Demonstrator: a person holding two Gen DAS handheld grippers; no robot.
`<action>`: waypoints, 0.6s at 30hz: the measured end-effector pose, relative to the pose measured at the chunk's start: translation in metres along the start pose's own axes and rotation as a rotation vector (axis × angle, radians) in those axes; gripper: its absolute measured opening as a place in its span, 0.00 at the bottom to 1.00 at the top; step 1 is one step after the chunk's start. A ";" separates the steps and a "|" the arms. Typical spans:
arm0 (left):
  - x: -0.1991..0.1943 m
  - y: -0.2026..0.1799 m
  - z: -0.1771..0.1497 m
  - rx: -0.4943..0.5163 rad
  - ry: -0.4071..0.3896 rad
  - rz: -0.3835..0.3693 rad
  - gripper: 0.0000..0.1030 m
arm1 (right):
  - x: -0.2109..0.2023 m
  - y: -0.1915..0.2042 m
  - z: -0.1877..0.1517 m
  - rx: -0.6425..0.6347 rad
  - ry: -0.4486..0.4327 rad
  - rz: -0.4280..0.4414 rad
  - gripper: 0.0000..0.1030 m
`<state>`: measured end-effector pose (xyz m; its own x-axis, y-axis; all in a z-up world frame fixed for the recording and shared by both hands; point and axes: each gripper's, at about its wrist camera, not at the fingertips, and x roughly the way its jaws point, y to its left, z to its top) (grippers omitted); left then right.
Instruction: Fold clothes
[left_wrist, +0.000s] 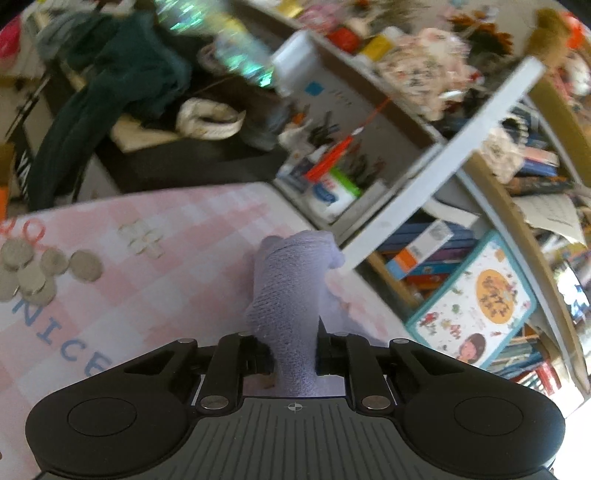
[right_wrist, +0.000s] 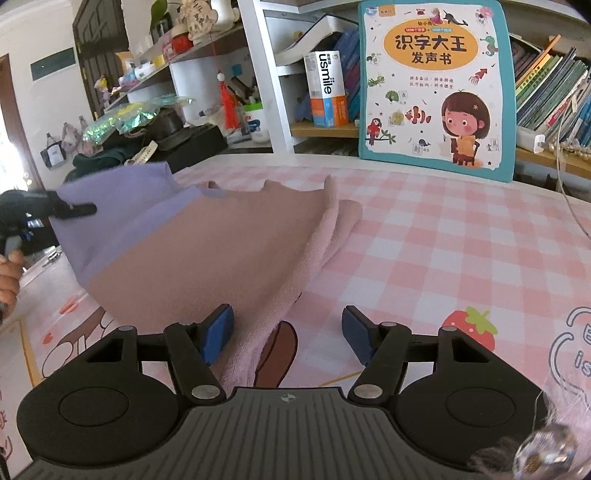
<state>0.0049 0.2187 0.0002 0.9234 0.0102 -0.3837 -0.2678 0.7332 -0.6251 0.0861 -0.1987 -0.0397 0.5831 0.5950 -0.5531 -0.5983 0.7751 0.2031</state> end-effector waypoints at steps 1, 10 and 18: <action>-0.003 -0.008 0.000 0.022 -0.008 -0.013 0.15 | 0.000 0.000 0.000 -0.003 0.000 -0.002 0.61; -0.027 -0.125 -0.031 0.455 -0.099 -0.135 0.15 | 0.000 0.001 0.000 -0.006 0.000 -0.005 0.61; -0.001 -0.209 -0.195 1.353 0.100 -0.109 0.27 | 0.000 0.000 0.000 0.002 -0.001 0.003 0.61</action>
<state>0.0060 -0.0667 -0.0015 0.8830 -0.0963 -0.4594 0.3350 0.8149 0.4730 0.0865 -0.1985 -0.0399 0.5818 0.5972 -0.5522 -0.5990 0.7739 0.2059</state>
